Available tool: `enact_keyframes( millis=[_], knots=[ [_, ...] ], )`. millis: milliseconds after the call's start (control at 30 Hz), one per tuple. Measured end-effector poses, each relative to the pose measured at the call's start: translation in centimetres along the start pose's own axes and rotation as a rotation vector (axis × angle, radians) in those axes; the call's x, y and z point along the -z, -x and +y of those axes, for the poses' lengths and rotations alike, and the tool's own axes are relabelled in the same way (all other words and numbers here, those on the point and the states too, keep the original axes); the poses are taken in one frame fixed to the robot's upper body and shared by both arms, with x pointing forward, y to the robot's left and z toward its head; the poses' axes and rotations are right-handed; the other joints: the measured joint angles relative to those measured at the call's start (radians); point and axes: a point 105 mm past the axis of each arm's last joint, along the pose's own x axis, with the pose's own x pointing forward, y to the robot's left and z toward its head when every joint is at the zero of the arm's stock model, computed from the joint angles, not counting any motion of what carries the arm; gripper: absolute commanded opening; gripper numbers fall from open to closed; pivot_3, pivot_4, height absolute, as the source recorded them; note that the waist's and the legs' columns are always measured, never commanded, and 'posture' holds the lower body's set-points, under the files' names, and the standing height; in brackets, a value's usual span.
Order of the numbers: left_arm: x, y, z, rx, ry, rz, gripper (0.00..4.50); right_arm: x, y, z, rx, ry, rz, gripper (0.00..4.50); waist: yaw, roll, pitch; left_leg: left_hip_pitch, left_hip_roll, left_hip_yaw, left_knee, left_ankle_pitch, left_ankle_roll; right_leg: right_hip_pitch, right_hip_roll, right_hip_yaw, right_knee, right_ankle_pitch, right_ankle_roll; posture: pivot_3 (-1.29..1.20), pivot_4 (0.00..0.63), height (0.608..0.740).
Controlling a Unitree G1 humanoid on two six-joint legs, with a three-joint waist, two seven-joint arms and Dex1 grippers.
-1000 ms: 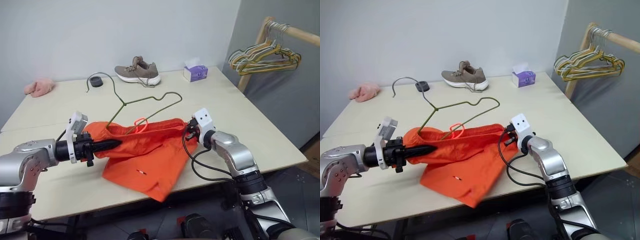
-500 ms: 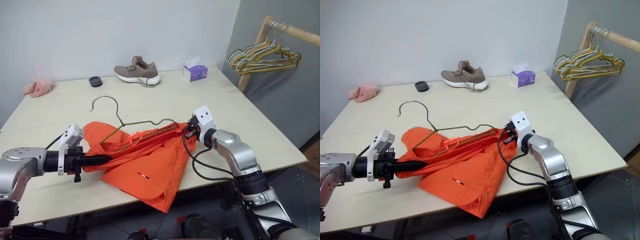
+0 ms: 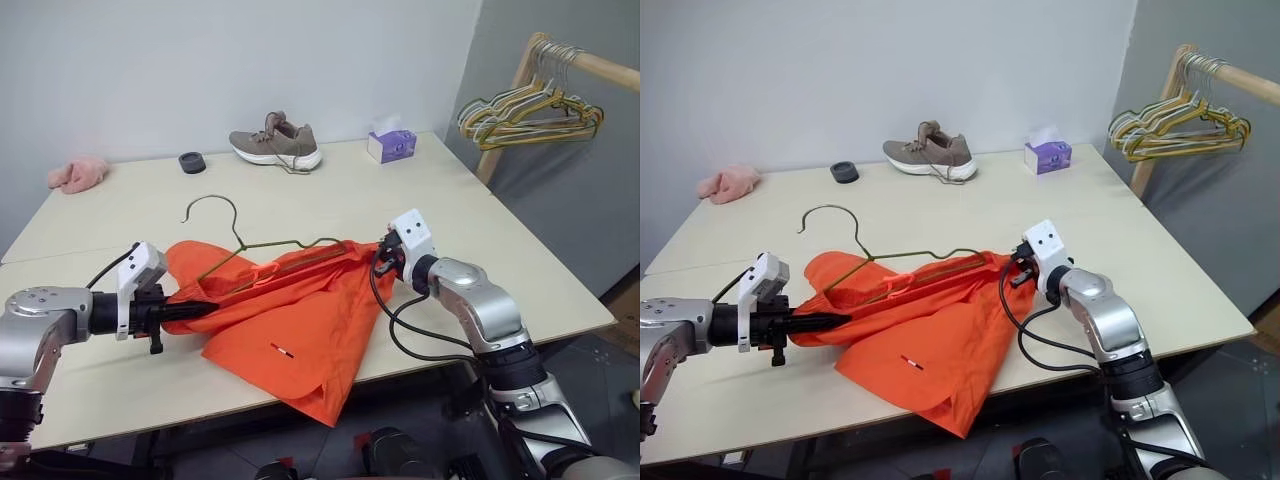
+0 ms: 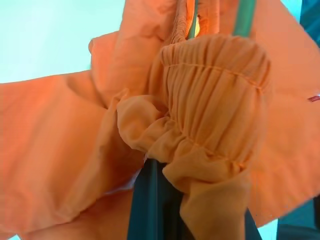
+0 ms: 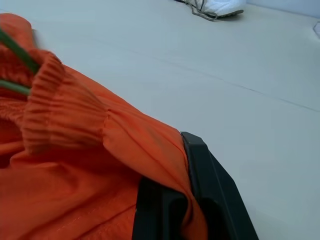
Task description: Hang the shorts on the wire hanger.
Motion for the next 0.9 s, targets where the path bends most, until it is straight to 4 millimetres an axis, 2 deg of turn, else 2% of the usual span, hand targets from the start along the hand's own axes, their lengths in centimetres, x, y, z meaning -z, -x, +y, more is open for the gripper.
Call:
enact_keyframes(
  millis=[333, 533, 767, 900],
  knots=[
    [1.0, -0.4, 0.0, 0.004, -0.027, 0.044, 0.00, -0.1, 0.4, 0.4, -0.023, 0.061, 0.004, 0.03, 0.000, 0.000, 0.000, 0.000, 0.000, 0.000, 0.000, 0.000, 0.000, 0.000, 0.000, 0.000, 0.000, 0.000, 0.000, -0.23, 0.000, 0.740],
    [1.2, -0.8, 1.1, -0.060, -0.098, 0.074, 0.00, -1.2, 1.3, 1.4, -0.070, 0.156, -0.020, 0.03, 0.001, 0.000, 0.000, 0.000, 0.000, 0.000, 0.000, 0.000, 0.000, 0.000, 0.000, 0.000, 0.000, 0.000, 0.000, -0.23, 0.000, 0.740],
    [1.3, -2.7, 1.4, -0.070, -0.118, 0.075, 0.00, -2.0, 1.6, 3.4, -0.124, 0.297, -0.024, 0.03, 0.000, 0.000, 0.000, 0.000, 0.000, 0.000, 0.000, 0.000, 0.000, 0.000, 0.000, 0.000, 0.000, 0.000, 0.000, -0.24, 0.000, 0.740],
    [1.2, -3.9, 0.7, -0.023, -0.125, 0.087, 0.00, -2.5, 1.4, 4.1, -0.131, 0.387, -0.022, 0.03, -0.001, 0.000, 0.000, 0.000, 0.000, 0.000, 0.000, 0.000, 0.000, 0.000, 0.000, 0.000, 0.000, 0.000, 0.000, -0.25, 0.000, 0.740]
  ],
)
